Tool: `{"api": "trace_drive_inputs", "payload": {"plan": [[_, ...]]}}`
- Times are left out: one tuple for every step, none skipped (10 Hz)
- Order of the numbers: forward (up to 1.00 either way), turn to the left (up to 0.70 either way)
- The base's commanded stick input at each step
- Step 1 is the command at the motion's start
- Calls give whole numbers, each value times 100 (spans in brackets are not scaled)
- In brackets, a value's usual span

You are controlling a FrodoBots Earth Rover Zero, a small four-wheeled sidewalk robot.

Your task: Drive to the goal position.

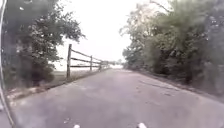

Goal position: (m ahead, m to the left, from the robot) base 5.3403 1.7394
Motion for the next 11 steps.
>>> {"api": "trace_drive_inputs", "payload": {"plan": [[70,0],[70,0],[70,0],[70,0],[70,0],[70,0],[70,0],[70,0],[70,0],[70,0],[70,0]]}}
